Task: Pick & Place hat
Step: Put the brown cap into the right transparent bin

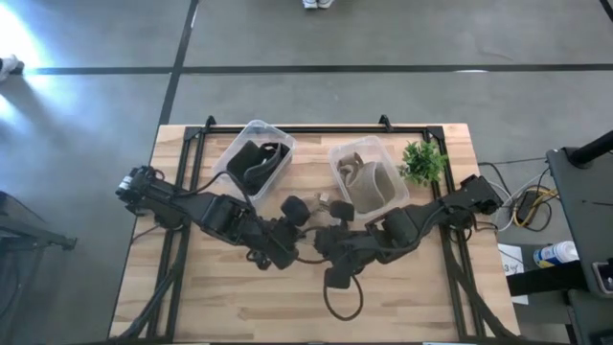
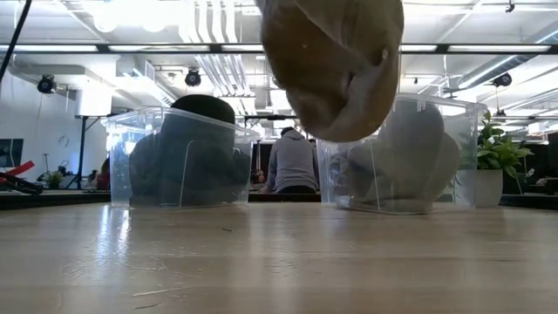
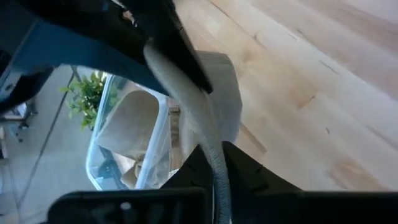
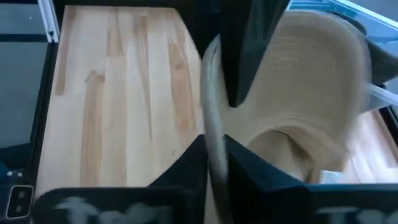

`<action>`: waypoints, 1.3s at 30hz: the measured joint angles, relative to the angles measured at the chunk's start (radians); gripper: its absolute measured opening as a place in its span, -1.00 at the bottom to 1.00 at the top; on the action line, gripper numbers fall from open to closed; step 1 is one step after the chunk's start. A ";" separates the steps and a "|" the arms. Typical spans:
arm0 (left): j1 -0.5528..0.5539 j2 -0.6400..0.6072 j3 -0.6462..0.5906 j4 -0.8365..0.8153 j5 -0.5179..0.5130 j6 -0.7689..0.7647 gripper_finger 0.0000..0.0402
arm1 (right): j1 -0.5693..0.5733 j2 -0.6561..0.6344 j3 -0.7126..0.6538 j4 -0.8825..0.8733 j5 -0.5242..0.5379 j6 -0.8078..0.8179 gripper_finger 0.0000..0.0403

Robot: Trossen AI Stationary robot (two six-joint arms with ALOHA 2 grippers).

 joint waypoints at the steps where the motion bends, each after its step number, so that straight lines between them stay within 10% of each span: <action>1: -0.001 0.000 0.000 -0.001 -0.002 -0.017 -0.87 | 0.000 0.000 0.000 0.001 0.000 0.003 -0.89; 12: -0.023 -0.023 -0.001 -0.010 -0.225 -0.175 -0.36 | 0.001 -0.016 -0.005 -0.069 0.046 0.172 -0.94; 29: -0.023 -0.250 0.000 -0.084 -0.264 -0.756 -0.21 | 0.064 -0.449 -0.296 -0.333 0.647 0.746 -0.94; 39: -0.024 -0.266 -0.028 -0.082 -0.315 -0.810 -0.21 | -0.027 -0.713 -0.631 0.141 0.720 0.470 -0.94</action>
